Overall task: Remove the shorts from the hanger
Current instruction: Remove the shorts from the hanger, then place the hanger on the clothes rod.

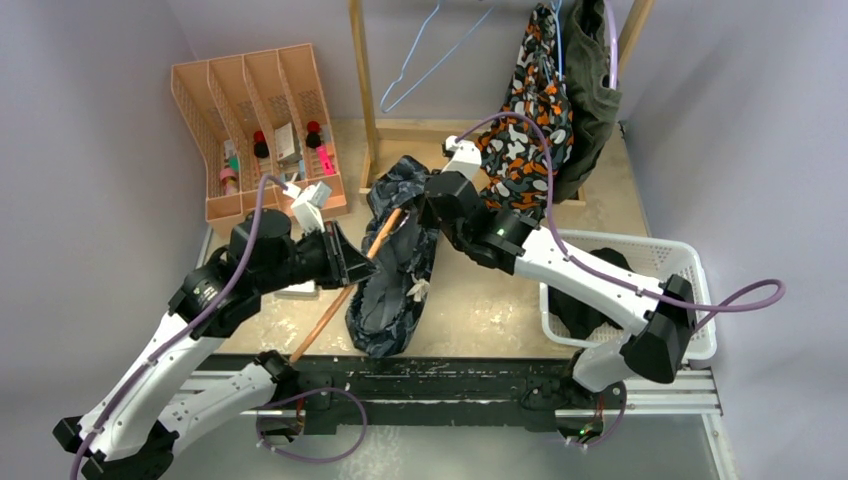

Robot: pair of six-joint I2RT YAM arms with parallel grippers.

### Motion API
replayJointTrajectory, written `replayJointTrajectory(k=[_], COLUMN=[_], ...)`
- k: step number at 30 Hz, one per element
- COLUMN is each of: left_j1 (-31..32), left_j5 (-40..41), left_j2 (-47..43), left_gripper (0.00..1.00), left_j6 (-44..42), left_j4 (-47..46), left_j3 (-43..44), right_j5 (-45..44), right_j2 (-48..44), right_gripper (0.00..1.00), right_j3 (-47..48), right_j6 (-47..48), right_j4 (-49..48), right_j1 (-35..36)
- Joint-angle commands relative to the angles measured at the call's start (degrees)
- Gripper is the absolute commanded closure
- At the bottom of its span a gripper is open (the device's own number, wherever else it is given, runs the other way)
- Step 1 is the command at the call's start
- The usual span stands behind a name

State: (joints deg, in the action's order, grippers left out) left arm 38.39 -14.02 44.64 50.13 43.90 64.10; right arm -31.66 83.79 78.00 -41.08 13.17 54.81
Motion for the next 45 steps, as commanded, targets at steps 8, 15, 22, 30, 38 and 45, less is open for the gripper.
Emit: replayJointTrajectory(k=[8, 15, 22, 30, 38, 45], left_j1=[0.09, 0.03, 0.07, 0.03, 0.04, 0.1], left_j5=[10.97, 23.8, 12.85, -1.15, 8.18, 32.43], left_j2=[-3.26, -6.81, -4.45, -2.81, -0.17, -1.81], left_gripper=[1.0, 1.0, 1.0, 1.0, 1.0, 1.0], left_j6=[-4.58, -4.14, -4.22, -0.92, -2.96, -2.5], left_j4=[1.85, 1.97, -2.01, -8.97, 0.69, 10.67], left_j3=[8.6, 8.22, 7.12, 6.69, 12.17, 10.26], right_j5=[-0.49, -0.46, 0.93, -1.55, -3.97, -4.64], right_j2=[-4.68, -11.77, -14.66, -11.28, -10.46, -19.91], right_gripper=[1.0, 1.0, 1.0, 1.0, 1.0, 1.0], right_j3=[-2.95, -10.88, -13.52, -10.78, -9.54, -14.05], right_j6=[-6.51, -10.44, -9.38, -10.52, -13.7, -13.97], right_j4=[7.69, 8.37, 7.53, 14.46, 18.65, 19.74], right_j1=[-3.57, -3.57, -3.61, -3.58, -3.61, -3.6])
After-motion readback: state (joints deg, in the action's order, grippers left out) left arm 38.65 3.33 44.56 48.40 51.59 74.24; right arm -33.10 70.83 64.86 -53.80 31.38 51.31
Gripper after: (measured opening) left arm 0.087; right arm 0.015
